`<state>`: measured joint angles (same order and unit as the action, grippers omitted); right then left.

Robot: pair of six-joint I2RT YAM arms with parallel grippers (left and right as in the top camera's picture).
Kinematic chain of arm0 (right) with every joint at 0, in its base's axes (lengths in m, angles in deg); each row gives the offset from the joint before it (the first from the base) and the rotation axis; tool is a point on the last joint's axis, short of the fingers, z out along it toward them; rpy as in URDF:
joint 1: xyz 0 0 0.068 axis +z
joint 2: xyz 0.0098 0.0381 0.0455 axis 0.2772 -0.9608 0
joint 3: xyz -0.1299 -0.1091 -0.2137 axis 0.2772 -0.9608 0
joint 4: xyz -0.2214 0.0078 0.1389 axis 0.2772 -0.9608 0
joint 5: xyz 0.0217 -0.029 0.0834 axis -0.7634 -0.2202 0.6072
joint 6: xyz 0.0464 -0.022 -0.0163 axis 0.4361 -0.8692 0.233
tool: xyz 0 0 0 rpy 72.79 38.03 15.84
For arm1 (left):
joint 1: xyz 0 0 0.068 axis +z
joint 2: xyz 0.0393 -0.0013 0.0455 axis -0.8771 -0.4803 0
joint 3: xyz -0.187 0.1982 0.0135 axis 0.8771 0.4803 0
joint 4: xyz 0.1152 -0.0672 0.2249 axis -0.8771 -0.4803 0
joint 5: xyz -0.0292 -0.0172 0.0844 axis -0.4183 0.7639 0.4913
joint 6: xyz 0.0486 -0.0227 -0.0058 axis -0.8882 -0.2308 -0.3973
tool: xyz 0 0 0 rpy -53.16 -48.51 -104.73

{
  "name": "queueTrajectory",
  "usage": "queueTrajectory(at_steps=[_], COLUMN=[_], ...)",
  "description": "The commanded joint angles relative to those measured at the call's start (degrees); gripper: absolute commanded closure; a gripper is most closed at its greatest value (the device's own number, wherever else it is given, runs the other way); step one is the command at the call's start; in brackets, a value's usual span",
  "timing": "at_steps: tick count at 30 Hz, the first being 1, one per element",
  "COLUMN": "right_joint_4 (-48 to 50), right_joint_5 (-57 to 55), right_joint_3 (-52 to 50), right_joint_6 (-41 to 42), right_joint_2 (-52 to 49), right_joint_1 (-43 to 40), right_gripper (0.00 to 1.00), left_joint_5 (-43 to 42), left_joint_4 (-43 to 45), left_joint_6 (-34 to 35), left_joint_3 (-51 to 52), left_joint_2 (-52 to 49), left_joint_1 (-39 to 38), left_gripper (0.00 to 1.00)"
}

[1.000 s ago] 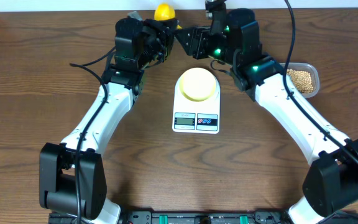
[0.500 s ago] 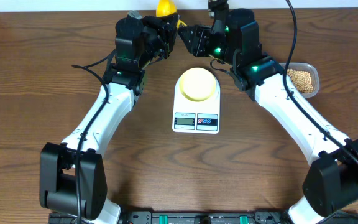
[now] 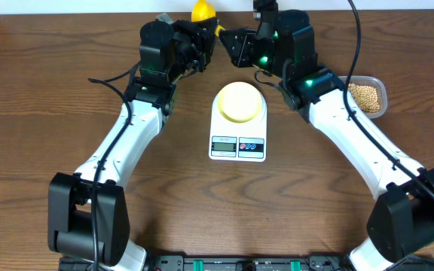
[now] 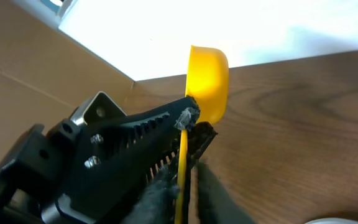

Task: Scoop item into bowl and weigh 50g on scale
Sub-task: 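Pass the yellow scoop from the left gripper to the right gripper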

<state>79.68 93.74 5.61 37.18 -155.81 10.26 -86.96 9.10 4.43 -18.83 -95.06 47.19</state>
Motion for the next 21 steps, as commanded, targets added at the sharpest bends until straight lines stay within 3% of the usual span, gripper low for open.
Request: queueTrajectory(at_steps=[1, 4, 9, 11, 14, 18, 21], right_joint_4=[-0.09, -0.15, -0.13, -0.15, -0.13, -0.13, -0.57], right_joint_5=[-1.42, -2.69, -2.71, -2.71, -2.71, -2.71, -2.71], right_joint_3=[0.94, 0.94, 0.94, 0.94, 0.94, 0.94, 0.94], right_joint_6=[0.09, 0.09, 0.09, 0.09, 0.09, 0.07, 0.07], right_joint_2=[-0.15, -0.15, -0.15, -0.15, -0.15, -0.15, -0.15], right_joint_1=[0.37, 0.37, 0.37, 0.37, 0.37, 0.37, 0.37], right_gripper=[0.97, 0.97, 0.80, 0.78, 0.80, 0.97, 0.97], left_joint_5=[-0.98, -0.96, -0.98, -1.01, -2.49, -2.71, -2.91], left_joint_4=[0.07, 0.11, 0.11, 0.11, 0.11, 0.07, 0.13], left_joint_6=[-0.11, -0.09, -0.09, 0.11, 2.21, 2.23, 2.27], left_joint_3=[-0.52, -0.52, -0.52, -0.52, -0.52, -0.52, -0.52], left_joint_2=[0.13, 0.13, 0.13, 0.13, 0.13, 0.13, 0.13], left_joint_1=[-0.13, -0.13, -0.13, -0.13, -0.13, -0.13, -0.13], left_gripper=[0.93, 0.93, 0.93, 0.93, 0.92, 0.93, 0.93])
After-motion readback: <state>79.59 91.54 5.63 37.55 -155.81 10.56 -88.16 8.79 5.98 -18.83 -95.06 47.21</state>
